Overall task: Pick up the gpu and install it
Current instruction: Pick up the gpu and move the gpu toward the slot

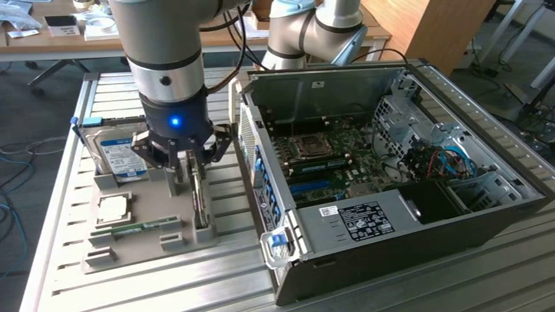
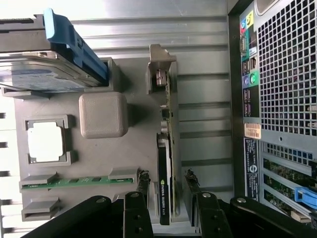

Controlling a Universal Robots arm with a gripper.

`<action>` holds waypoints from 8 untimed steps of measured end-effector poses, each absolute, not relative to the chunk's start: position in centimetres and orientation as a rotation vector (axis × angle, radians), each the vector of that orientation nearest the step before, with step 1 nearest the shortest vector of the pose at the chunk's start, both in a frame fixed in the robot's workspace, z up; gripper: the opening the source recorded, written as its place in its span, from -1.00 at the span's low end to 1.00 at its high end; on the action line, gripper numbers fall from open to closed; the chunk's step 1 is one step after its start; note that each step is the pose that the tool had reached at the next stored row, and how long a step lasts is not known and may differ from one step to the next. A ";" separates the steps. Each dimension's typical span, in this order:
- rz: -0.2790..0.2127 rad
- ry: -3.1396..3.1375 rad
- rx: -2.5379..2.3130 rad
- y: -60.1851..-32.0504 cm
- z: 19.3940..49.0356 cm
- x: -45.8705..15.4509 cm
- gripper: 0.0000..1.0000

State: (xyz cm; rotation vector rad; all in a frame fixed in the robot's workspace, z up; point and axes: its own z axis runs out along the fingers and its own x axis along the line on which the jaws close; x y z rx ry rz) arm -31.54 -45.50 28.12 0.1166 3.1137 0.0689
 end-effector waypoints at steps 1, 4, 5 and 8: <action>0.069 3.114 0.117 -45.5 28.0 -31.5 -0.17; 0.069 3.114 0.117 -45.5 27.8 -31.5 -0.17; 0.069 3.114 0.117 -45.5 27.8 -31.5 -0.17; 0.069 3.114 0.117 -45.5 27.7 -31.5 -0.17</action>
